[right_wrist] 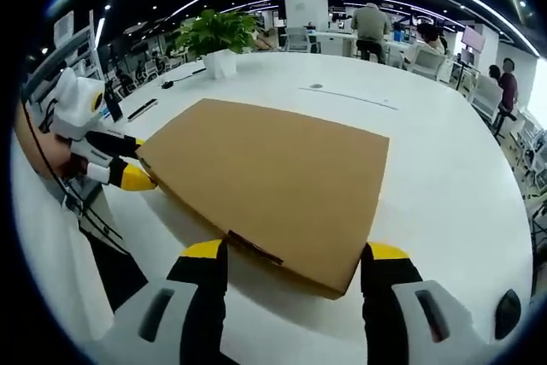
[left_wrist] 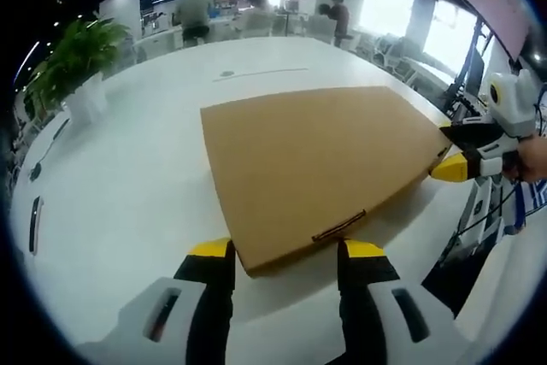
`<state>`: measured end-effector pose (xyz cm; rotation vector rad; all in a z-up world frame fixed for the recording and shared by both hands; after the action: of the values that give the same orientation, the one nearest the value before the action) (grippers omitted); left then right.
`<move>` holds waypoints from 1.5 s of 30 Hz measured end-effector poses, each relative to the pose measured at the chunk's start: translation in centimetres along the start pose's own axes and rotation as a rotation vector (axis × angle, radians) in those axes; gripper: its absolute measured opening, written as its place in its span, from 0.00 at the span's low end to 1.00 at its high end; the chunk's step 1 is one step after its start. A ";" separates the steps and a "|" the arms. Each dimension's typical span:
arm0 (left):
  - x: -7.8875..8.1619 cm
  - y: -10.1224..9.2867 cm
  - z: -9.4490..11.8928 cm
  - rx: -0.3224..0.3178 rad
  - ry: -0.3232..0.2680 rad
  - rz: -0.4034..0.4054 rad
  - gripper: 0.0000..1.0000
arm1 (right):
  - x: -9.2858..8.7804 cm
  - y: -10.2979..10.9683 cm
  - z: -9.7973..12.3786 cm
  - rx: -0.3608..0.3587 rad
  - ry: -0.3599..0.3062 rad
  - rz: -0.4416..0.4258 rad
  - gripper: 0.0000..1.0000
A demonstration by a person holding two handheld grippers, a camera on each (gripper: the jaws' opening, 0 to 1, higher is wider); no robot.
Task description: Operate the shoe box by opening the lid, removing the specified soft item, and placing it in the target area until the item is outside and the box remains undamaged.
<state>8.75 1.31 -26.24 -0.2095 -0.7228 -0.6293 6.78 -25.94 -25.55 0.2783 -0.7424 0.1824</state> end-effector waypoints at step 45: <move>0.3 1.0 4.1 -0.472 -0.327 0.928 1.00 | -1.0 2.2 4.0 0.327 -0.040 -0.954 1.00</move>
<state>7.31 3.58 -23.01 -1.0345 -0.6868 0.1469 2.90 -25.20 -23.06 0.9145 -0.5497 -0.6141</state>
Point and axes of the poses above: the point that each gripper's makers call its tool centre point, and the gripper's own axes: z roughly backward along the fingers, y roughly to its left, x roughly out of its top, the point moved 7 cm from there along z, roughly backward along the fingers, and after that the axes turned 12 degrees about -z, right-handed, at the moved point
